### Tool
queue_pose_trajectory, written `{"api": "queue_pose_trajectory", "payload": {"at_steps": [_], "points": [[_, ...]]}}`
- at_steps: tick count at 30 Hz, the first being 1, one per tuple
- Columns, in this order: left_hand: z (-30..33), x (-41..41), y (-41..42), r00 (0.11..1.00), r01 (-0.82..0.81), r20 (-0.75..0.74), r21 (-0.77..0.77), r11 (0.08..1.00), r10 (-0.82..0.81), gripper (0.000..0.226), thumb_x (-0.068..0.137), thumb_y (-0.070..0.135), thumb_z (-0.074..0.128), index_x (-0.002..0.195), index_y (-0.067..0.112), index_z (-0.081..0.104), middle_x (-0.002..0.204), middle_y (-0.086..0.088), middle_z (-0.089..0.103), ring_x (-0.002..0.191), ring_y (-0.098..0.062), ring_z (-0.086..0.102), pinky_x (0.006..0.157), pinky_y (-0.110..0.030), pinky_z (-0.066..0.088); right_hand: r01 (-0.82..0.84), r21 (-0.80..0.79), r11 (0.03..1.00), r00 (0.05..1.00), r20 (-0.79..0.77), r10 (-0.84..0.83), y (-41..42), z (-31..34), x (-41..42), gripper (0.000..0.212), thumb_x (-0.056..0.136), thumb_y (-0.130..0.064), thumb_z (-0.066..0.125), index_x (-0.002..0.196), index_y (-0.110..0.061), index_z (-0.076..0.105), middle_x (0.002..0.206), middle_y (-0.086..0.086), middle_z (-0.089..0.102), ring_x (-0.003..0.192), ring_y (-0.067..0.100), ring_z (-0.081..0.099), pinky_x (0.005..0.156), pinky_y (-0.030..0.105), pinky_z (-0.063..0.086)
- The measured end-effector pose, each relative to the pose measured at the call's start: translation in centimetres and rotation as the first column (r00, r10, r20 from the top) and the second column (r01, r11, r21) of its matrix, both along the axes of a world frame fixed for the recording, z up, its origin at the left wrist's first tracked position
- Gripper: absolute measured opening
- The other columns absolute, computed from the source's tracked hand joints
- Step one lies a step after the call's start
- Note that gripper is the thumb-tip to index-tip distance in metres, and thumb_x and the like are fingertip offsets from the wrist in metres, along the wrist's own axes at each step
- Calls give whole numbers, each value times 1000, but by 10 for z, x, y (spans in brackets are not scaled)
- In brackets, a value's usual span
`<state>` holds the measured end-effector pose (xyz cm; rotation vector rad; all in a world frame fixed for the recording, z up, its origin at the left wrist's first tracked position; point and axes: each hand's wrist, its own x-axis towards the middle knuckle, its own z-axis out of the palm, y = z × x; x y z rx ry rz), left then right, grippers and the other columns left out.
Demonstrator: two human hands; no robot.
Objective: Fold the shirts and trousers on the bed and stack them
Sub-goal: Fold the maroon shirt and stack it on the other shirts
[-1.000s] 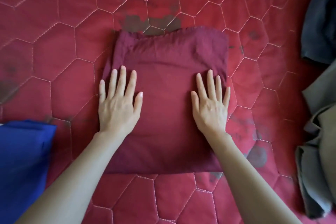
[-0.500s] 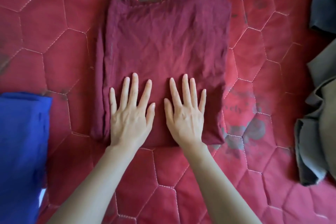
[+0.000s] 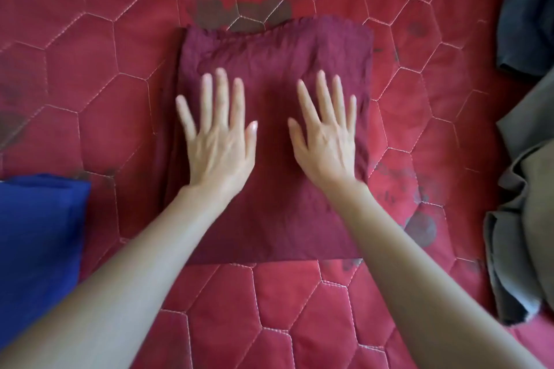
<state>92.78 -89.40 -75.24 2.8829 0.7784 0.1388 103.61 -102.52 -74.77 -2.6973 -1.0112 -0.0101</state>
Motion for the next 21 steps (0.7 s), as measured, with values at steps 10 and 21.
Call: {"api": "queue_pose_trajectory", "payload": {"at_steps": [10, 21], "points": [[-30, 75, 92, 992, 50, -116, -23, 999, -52, 58, 100, 49, 19, 154, 27, 17, 163, -4, 10, 150, -24, 6, 116, -59, 1, -218, -300, 928, 972, 20, 235, 63, -22, 97, 55, 102, -51, 18, 154, -34, 13, 163, -3, 7, 150, 18, 0, 119, 54, -1], [-13, 58, 103, 968, -131, -230, -109, 985, 103, 65, 101, 50, 12, 155, 16, 0, 163, -7, -9, 149, -24, -12, 118, -56, -7, 140, -128, 982, 986, -71, -149, 22, -12, 98, 57, 103, -46, 27, 155, -28, 13, 163, 4, 0, 150, 21, -5, 119, 52, -3]]}}
